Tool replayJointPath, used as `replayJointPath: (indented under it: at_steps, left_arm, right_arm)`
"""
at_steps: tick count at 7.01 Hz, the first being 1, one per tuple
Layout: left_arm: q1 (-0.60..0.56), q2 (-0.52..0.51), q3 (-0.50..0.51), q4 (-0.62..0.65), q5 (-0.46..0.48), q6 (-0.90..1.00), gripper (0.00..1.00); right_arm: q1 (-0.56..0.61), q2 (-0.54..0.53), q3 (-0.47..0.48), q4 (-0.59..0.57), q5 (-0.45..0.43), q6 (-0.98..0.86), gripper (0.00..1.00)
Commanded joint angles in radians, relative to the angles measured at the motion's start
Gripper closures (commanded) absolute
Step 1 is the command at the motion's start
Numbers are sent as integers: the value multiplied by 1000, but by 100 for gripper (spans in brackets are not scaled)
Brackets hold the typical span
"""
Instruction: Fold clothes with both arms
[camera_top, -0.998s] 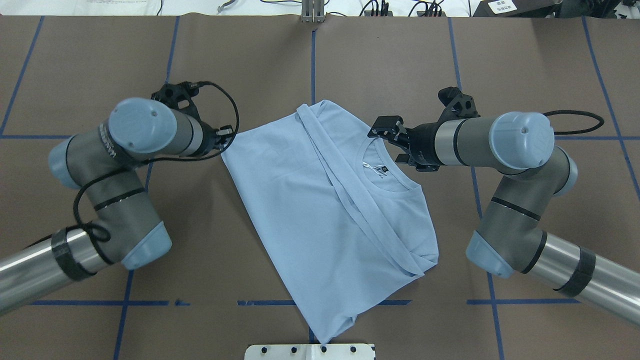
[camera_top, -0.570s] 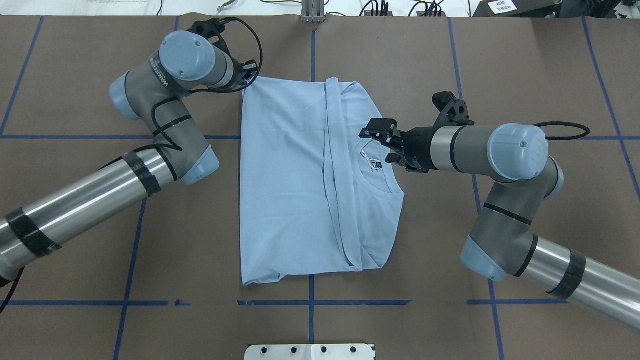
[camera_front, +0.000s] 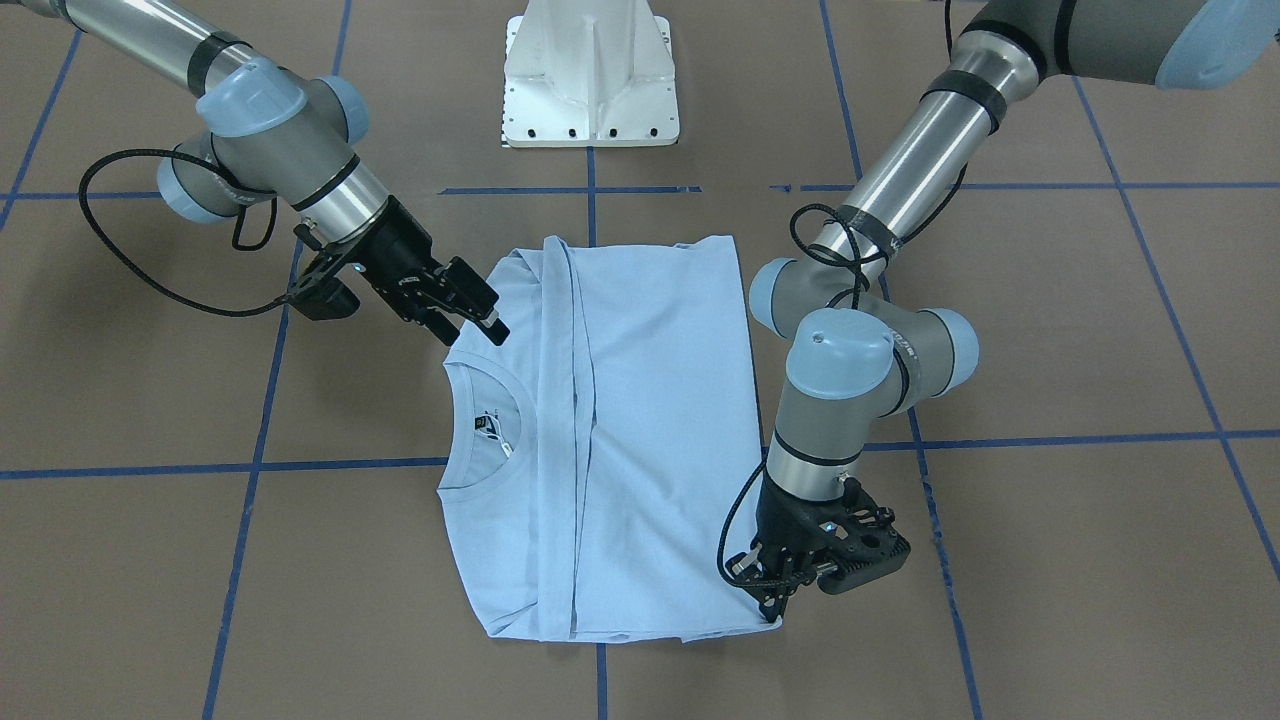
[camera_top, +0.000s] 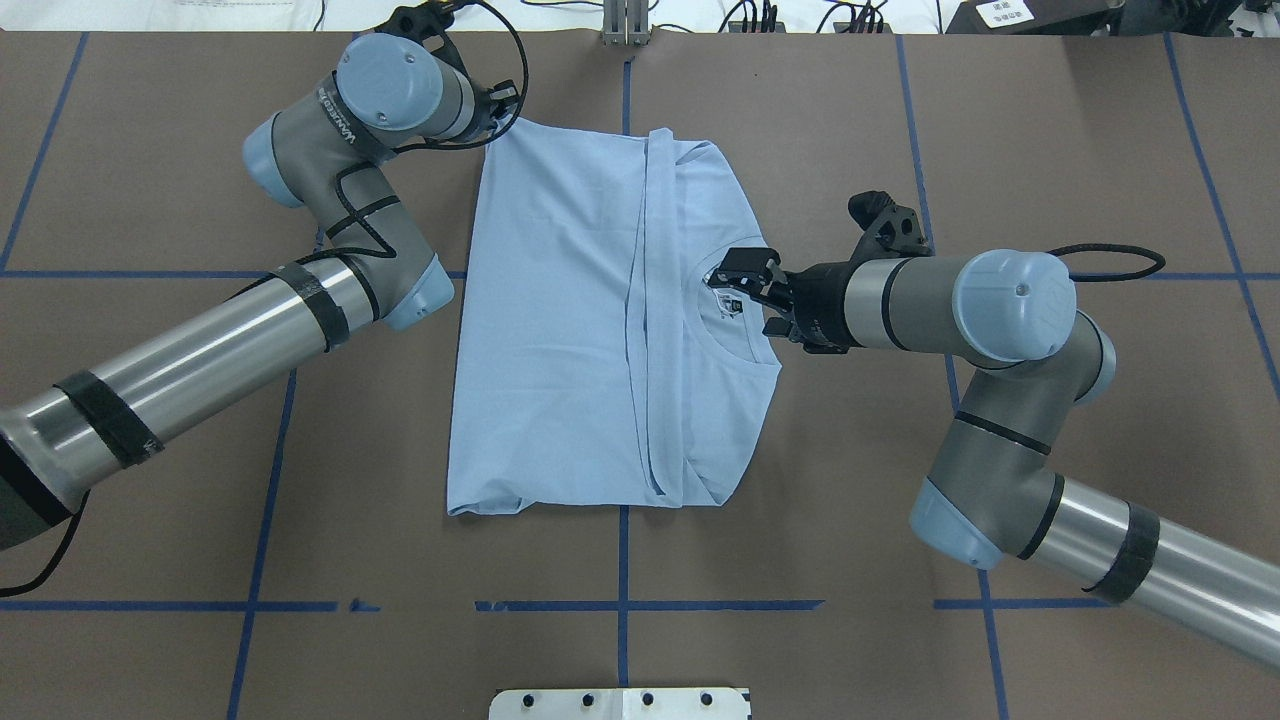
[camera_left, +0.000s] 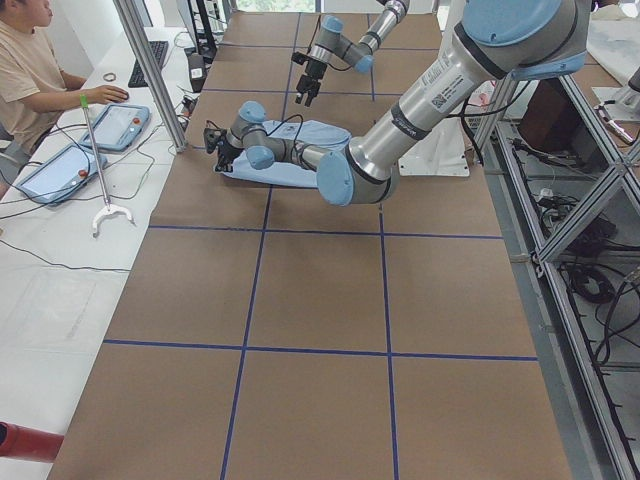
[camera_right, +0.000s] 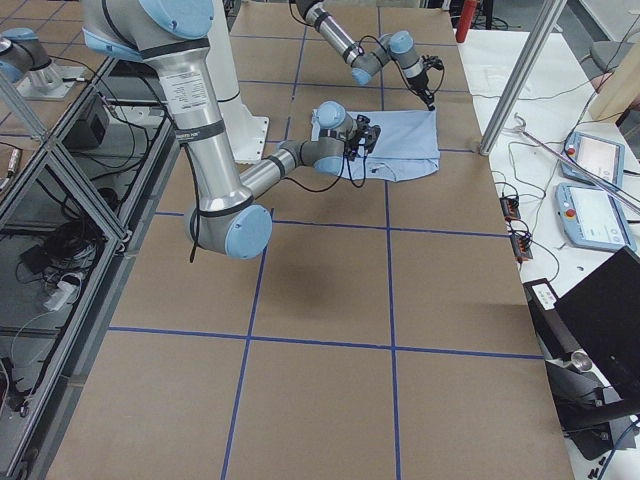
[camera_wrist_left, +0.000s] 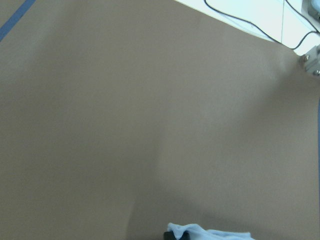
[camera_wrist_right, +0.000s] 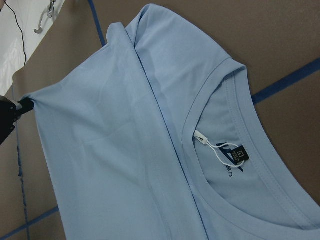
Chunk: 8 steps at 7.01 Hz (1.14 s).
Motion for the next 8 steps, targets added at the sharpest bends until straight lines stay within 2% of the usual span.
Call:
replayJointPath:
  at_steps: [1,2,3,5,7,8]
  left_arm:
    - [-1,41,-110,-6,-45,4,65]
    - [-1,160,-281,-2,-129,4,65]
    - [-1,221,-349,-2,-136,4,65]
    - [1,226,-347,-2,-134,4,65]
    - [1,232,-345,-3,-134,4,65]
    - [2,232,-345,-3,-134,2,65]
  right_arm:
    - [-59,52,2,-163,-3,-153,0]
    - [-90,70,0,-192,-12,-288,1]
    - [-116,75,0,-217,-17,-449,8]
    - [-192,70,5,-220,-120,-760,19]
    - [-243,69,25,-220,-185,-924,20]
    - [-295,60,49,-223,-260,-953,20]
